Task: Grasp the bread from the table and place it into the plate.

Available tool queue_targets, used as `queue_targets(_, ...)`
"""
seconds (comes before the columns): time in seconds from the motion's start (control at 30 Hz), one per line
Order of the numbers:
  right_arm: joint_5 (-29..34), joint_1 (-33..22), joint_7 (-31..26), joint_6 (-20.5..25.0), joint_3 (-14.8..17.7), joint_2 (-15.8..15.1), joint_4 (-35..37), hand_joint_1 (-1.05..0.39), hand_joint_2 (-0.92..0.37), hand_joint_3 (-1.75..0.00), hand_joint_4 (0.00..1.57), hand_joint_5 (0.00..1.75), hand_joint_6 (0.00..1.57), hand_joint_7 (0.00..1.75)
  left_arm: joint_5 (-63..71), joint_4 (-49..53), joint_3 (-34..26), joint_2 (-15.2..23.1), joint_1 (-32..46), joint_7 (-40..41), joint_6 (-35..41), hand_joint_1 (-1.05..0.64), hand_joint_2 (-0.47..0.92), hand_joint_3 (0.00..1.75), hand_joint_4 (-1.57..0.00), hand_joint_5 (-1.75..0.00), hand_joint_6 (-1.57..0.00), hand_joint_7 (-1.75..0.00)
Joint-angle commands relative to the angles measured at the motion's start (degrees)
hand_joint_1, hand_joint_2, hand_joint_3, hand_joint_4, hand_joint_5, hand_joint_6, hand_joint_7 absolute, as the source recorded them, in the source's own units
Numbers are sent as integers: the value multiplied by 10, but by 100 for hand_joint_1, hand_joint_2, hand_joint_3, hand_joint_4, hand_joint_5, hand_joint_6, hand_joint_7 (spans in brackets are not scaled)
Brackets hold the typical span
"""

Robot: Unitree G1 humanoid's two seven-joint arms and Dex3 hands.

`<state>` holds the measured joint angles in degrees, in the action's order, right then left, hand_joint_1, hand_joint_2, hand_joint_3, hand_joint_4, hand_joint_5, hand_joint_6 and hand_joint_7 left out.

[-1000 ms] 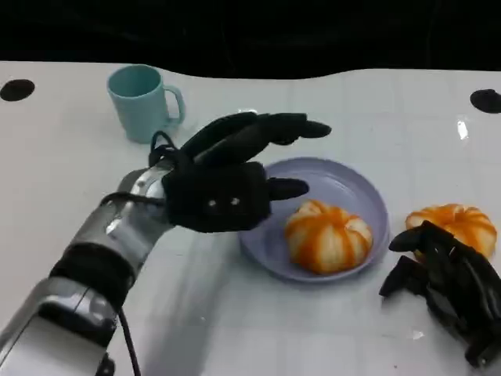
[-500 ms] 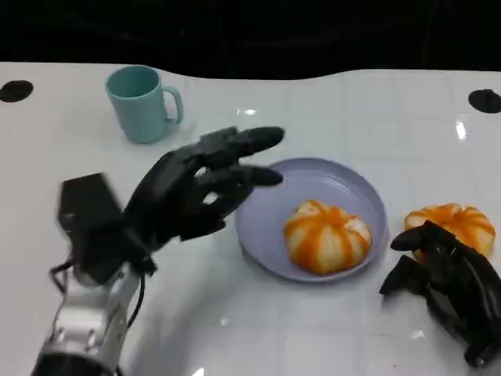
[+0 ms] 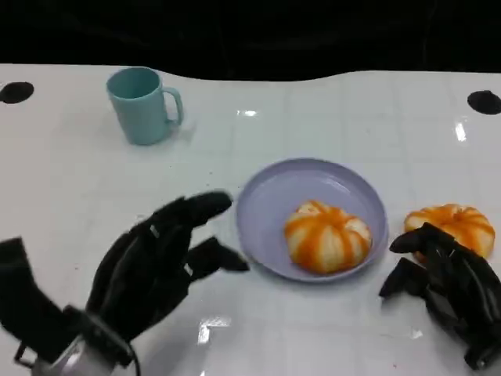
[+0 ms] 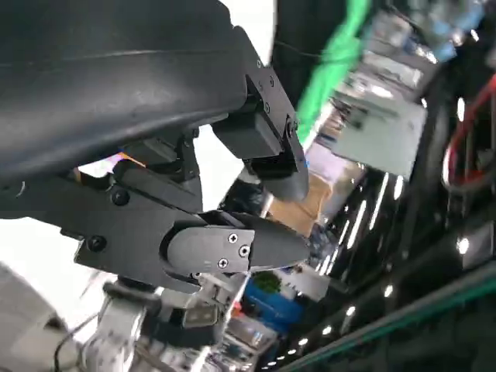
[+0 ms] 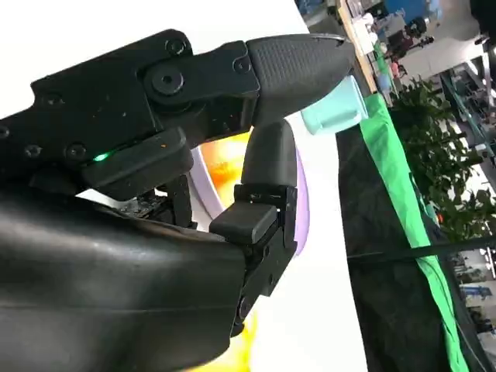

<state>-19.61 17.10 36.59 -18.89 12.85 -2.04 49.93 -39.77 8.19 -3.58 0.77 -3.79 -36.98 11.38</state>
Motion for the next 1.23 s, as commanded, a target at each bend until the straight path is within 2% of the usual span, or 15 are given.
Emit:
queue_targets(0.03, 1, -10, -1, 3, 3, -5, 0, -53, -92, -27, 67, 156, 61, 126, -11, -25, -17, -3, 8, 13, 25, -61, 92, 41, -71, -149, -71, -90)
queue_targets(0.07, 1, -11, 0, 5, 3, -6, 0, -53, -92, -27, 67, 156, 61, 126, -16, -30, -19, -11, 27, 21, 37, -61, 92, 41, -71, -149, -71, -91)
queue_targets(0.1, 1, -12, 1, 7, 3, -6, 0, -53, -92, -25, 68, 155, 63, 122, -20, -35, -20, -17, 41, 26, 46, -62, 92, 36, -72, -164, -69, -114)
queue_targets(0.17, -1, -14, 4, 10, 3, -7, -2, -53, -92, -25, 68, 154, 63, 118, -19, -40, -22, -28, 65, 32, 48, -63, 92, 33, -75, -172, -68, -135)
queue_targets(0.3, -4, -14, 9, 8, 5, -6, -1, -52, -92, -26, 68, 154, 64, 117, -7, -41, -27, -41, 81, 39, 40, -60, 92, 33, -81, -175, -68, -151)
queue_targets(0.47, -6, -17, 6, 20, 7, -5, -10, -54, -92, -24, 69, 154, 65, 118, 3, -28, -30, -38, 87, 32, 37, -58, 92, 35, -85, -175, -65, -167)
queue_targets(0.7, 1, -26, 0, 19, 3, -7, -23, -54, -92, -24, 67, 154, 64, 120, 9, -30, -33, -36, 88, 41, 45, -57, 92, 31, -86, -175, -62, -174)
queue_targets(0.97, -11, -23, 0, 42, 9, -5, -29, -54, -92, -21, 68, 154, 63, 122, 19, -16, -39, -40, 79, 31, 24, -56, 92, 30, -87, -175, -62, -175)
queue_targets(1.07, -8, -22, -2, 35, 9, -4, -27, -55, -92, -20, 68, 154, 63, 122, 23, -9, -39, -39, 75, 28, 13, -57, 92, 29, -87, -175, -62, -175)
queue_targets(1.23, -9, -21, -3, 42, 9, -4, -30, -55, -92, -22, 66, 156, 60, 125, 15, -12, -43, -38, 72, 40, 31, -58, 92, 26, -87, -175, -62, -174)
